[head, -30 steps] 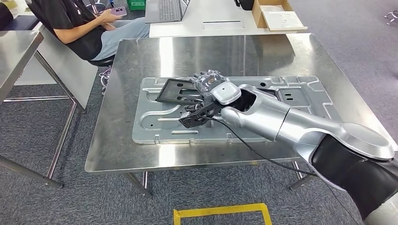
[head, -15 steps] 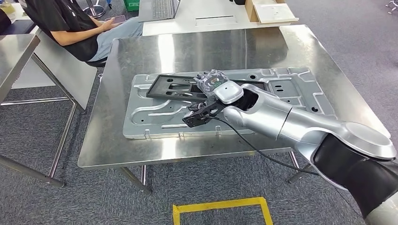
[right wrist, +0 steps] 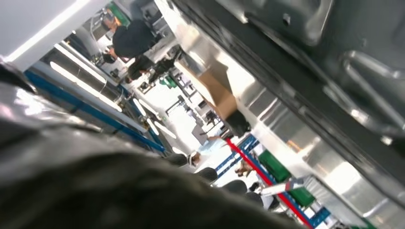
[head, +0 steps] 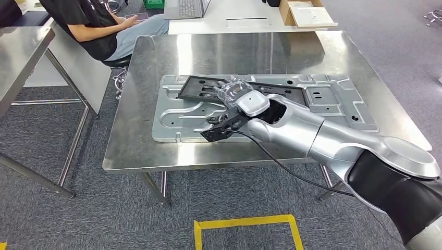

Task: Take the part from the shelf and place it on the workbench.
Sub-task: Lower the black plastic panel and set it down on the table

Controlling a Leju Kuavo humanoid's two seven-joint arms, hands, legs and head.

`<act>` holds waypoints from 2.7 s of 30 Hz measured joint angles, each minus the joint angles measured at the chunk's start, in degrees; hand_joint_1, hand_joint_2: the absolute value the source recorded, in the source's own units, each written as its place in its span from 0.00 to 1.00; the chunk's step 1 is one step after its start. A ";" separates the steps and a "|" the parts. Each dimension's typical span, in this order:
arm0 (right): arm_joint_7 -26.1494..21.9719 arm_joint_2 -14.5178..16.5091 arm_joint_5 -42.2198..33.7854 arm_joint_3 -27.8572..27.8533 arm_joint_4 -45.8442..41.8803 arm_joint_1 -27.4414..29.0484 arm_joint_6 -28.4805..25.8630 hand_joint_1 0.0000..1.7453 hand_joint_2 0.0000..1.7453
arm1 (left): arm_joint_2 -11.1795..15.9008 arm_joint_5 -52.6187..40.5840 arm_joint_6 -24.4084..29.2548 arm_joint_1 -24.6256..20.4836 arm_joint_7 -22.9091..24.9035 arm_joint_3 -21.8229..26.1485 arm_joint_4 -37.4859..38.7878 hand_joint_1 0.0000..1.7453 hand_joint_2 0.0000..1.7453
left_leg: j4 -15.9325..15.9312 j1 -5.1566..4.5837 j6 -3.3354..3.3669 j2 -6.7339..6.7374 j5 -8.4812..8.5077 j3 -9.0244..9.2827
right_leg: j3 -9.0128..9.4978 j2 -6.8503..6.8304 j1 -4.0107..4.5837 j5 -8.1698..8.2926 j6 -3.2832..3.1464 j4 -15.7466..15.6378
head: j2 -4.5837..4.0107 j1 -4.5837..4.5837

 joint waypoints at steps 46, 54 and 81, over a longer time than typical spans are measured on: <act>0.12 0.29 -0.15 0.00 -0.56 -0.77 1.12 0.00 0.00 | -0.02 -1.17 0.07 -0.21 0.61 -0.07 0.00 0.00 0.00 | 15.97 0.48 -4.08 -0.09 -7.73 -8.32 | 6.88 -0.04 0.06 7.42 -3.34 -13.92 | 0.00 -0.31; 1.09 0.07 -0.19 0.00 -1.05 -0.67 1.19 0.00 0.00 | 0.14 -1.06 0.58 0.03 0.77 -0.09 0.00 0.00 0.00 | 0.67 -0.56 -1.75 -0.21 -3.35 2.86 | 5.14 -0.17 -0.01 9.68 -1.60 -14.26 | 0.01 -0.27; 2.02 -0.95 -0.43 0.00 -2.30 0.01 1.19 0.00 0.00 | 0.04 -0.85 0.45 -0.11 0.88 -0.11 0.00 0.00 0.00 | 8.39 0.43 -3.24 0.12 -5.66 -0.74 | 5.29 0.18 -0.38 8.51 -2.38 -13.93 | 0.01 -0.25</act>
